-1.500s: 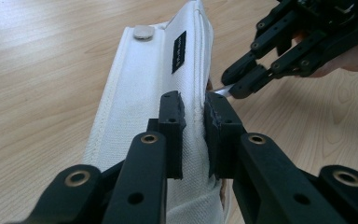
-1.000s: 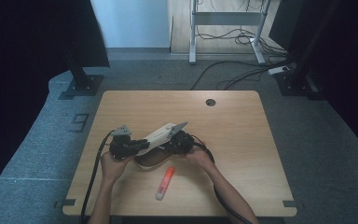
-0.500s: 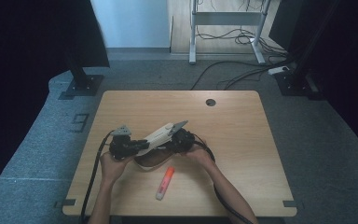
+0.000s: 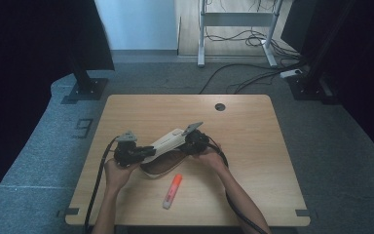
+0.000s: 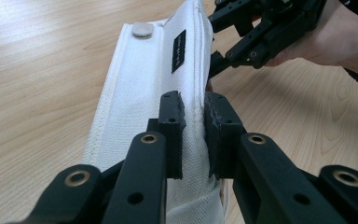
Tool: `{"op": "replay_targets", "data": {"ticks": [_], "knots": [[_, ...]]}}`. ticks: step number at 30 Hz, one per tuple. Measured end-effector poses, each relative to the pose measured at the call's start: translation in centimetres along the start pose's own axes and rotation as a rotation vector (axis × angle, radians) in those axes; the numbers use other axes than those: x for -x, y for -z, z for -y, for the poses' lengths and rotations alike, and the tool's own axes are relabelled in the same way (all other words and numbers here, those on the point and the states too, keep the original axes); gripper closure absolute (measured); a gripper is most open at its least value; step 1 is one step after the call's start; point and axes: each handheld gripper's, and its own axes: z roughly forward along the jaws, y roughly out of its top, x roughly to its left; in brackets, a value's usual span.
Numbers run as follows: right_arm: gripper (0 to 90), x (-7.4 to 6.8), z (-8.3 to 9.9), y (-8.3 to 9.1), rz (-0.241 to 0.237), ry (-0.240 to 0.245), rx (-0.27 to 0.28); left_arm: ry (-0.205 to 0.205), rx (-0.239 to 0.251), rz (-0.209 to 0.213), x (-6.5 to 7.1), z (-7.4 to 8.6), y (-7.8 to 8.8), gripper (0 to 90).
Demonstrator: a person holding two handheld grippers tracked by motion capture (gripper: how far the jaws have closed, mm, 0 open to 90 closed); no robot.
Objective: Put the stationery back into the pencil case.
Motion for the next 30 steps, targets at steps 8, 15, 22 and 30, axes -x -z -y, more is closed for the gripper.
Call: {"op": "replay_targets", "data": {"ticks": [8, 15, 22, 30], "knots": [[56.2, 0.4, 0.3, 0.9, 0.006, -0.019, 0.013, 0.001, 0.0, -0.001, 0.0, 0.0, 0.0, 78.0], [49.4, 0.3, 0.9, 2.1, -0.019, -0.027, 0.021, -0.002, -0.004, 0.003, -0.1, 0.0, -0.1, 77.7], [31.3, -0.3, 1.5, 3.1, -0.038, -0.028, 0.032, -0.001, -0.005, 0.005, -0.1, 0.1, -0.1, 77.6], [17.4, -1.7, 1.9, 3.8, -0.063, -0.01, 0.038, -0.002, -0.006, 0.006, -0.1, 0.1, -0.1, 77.5]]}}
